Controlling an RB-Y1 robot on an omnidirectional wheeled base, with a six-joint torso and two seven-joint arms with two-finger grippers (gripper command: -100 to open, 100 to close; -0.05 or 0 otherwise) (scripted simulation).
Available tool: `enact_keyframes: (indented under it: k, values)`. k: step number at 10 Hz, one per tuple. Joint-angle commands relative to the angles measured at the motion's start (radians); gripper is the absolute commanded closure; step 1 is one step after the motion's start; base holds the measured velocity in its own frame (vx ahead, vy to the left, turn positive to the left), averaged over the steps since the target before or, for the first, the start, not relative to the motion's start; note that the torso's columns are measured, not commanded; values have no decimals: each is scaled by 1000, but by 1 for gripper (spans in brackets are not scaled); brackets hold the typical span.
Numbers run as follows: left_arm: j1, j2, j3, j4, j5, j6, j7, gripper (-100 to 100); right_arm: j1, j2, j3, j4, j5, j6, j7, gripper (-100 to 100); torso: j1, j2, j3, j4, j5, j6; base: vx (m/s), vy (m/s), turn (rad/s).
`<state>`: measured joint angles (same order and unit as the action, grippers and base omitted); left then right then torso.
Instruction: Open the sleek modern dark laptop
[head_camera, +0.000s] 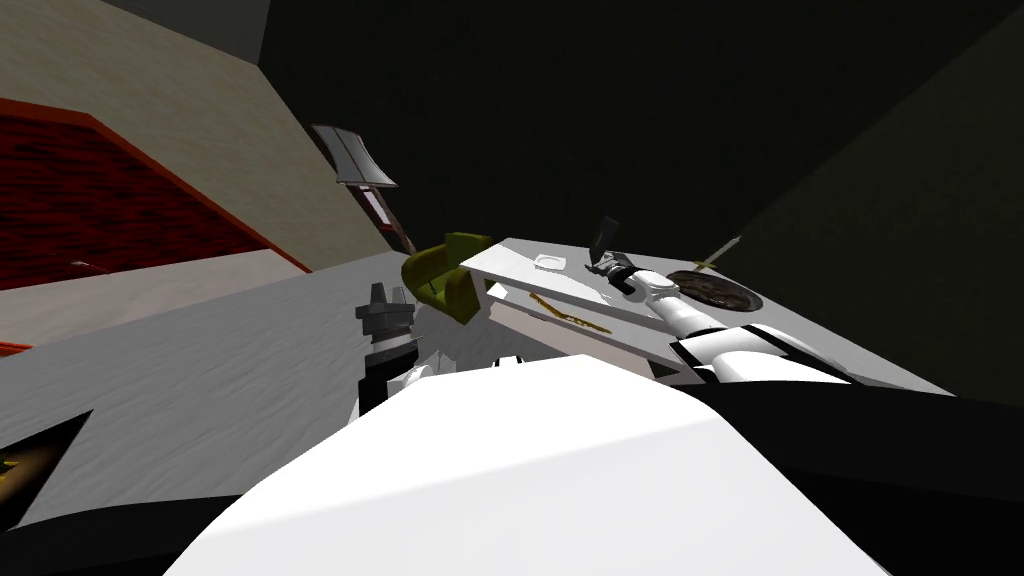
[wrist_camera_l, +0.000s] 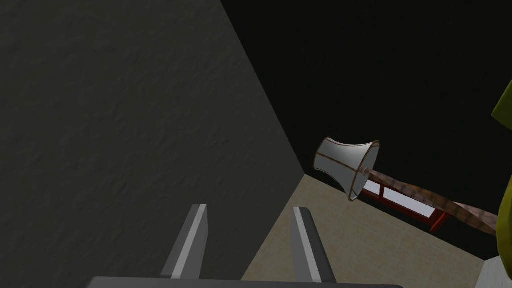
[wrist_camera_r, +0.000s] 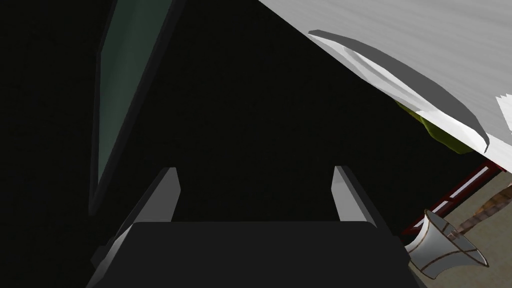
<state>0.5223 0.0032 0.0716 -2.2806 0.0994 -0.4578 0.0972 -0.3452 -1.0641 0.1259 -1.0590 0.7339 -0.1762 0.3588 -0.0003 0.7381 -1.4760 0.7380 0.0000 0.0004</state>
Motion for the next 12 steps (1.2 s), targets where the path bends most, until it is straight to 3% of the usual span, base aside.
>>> enact_keyframes:
  k: [1,6,7,10,11,12]
  values:
    - [0,0,0,0,0,0,0,0,-31,-39,10,64,24,10,11,-100,1,0,0,0,0,-1,23,40,96]
    - [0,0,0,0,0,0,0,0,-78,-103,23,195,69,33,35,-100,2,0,0,0,1,-1,25,43,98]
    - [0,0,0,0,0,0,0,0,-99,-133,29,244,89,44,47,-100,0,0,0,0,0,1,39,46,111]
    - [0,0,0,0,0,0,0,0,-99,-133,29,263,89,44,47,-100,-1,1,1,0,0,0,14,22,21]
    - [0,0,0,0,0,0,0,0,-119,-162,34,304,108,54,57,-100,-1,2,1,0,-1,0,17,31,145]
    - [0,0,0,0,0,0,0,0,-119,-162,34,319,108,54,57,-100,1,-1,0,0,0,-1,23,33,93]
